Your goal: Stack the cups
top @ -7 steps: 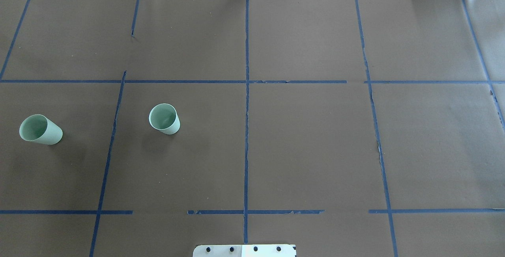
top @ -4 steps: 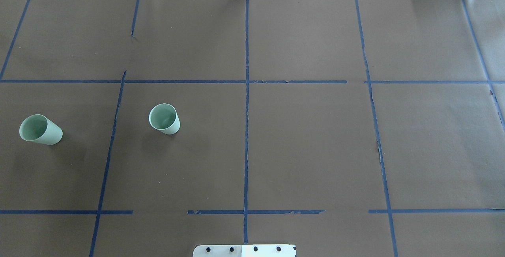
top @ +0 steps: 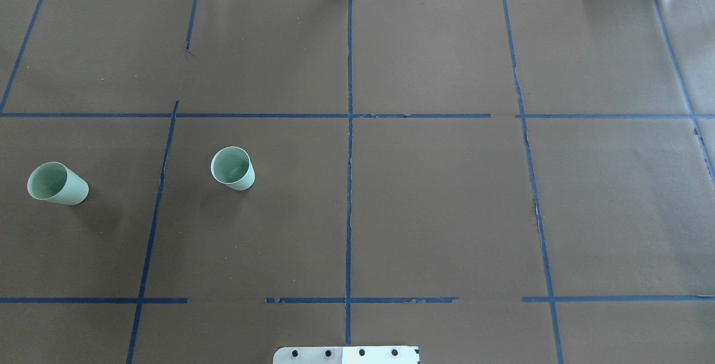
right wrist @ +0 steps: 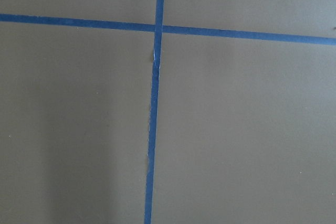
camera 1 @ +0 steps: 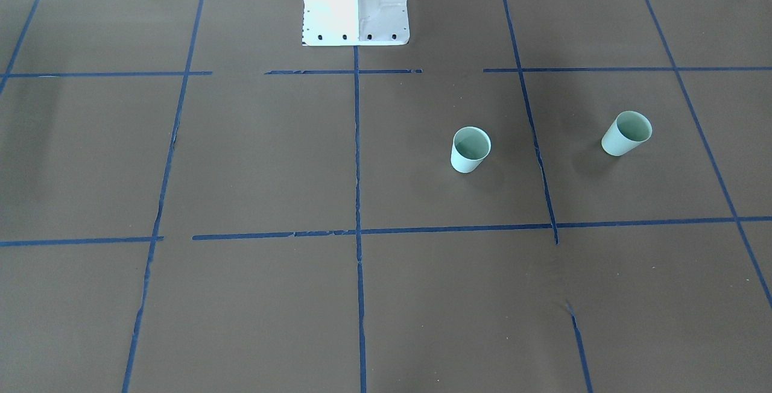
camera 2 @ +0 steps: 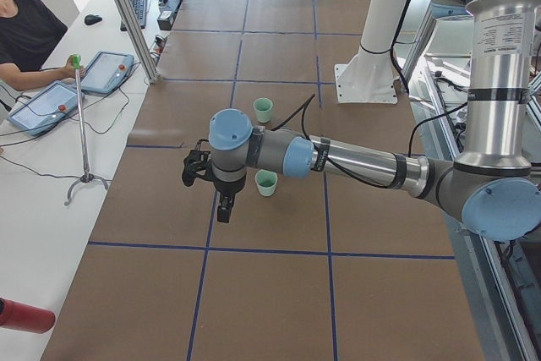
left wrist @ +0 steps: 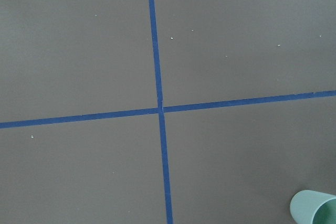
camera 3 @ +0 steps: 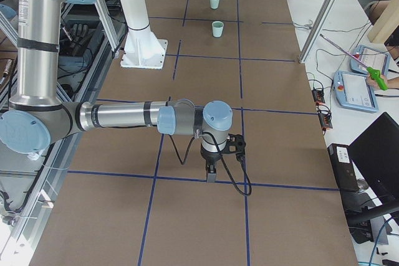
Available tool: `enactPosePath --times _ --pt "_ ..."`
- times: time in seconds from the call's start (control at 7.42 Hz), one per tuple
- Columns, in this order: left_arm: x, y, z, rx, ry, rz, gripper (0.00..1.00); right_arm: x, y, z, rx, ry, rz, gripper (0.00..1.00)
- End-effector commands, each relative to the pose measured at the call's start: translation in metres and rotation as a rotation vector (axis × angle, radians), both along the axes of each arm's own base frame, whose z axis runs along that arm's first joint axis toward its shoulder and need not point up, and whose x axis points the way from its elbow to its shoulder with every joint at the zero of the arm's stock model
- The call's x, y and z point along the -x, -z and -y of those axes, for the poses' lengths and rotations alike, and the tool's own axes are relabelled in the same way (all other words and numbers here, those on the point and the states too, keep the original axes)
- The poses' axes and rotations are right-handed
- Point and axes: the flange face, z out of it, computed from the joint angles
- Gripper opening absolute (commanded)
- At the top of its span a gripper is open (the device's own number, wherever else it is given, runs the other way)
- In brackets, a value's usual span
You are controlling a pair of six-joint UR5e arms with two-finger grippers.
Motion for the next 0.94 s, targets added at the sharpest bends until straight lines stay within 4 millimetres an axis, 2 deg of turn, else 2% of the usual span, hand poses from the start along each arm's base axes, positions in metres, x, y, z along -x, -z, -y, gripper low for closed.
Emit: enactPosePath --times 0.0,0.13,0.27,0.4,0.67,0.81 --pt "-0.077 0.004 -0.019 0.108 0.019 -0.034 1.0 0.0 0.0 0.0 -0.001 0.0 0.0 1.0" --pt "-0.094 -0.012 -0.039 0.088 0.061 -0.043 1.0 0.0 0.0 0.0 -0.001 0.0 0.0 1.0" --pt "-0.124 -0.025 -0.047 0.101 0.079 -0.084 1.0 0.0 0.0 0.0 -0.001 0.0 0.0 1.0" --pt "-0.14 -0.039 -0.05 0.12 0.076 -0.099 1.0 0.0 0.0 0.0 0.001 0.0 0.0 1.0" --pt "-0.164 -0.05 -0.055 0.155 0.047 -0.095 1.0 0.0 0.0 0.0 0.001 0.0 0.0 1.0" --pt "-0.18 -0.046 -0.055 0.164 0.032 -0.097 1.0 0.0 0.0 0.0 -0.001 0.0 0.0 1.0"
